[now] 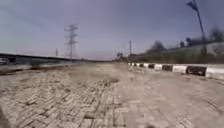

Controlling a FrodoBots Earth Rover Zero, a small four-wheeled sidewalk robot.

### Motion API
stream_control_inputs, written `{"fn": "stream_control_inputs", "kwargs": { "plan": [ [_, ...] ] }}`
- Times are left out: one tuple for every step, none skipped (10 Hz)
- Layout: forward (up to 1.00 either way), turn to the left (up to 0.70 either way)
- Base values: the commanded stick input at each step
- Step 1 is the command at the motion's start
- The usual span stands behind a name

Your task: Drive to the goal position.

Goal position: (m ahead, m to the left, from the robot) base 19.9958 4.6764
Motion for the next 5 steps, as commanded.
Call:
{"fn": "stream_control_inputs", "kwargs": {
  "plan": [
    [1.0, 0.0],
    [1.0, 0.0],
    [1.0, 0.0],
    [1.0, 0.0],
    [1.0, 0.0]
  ]
}}
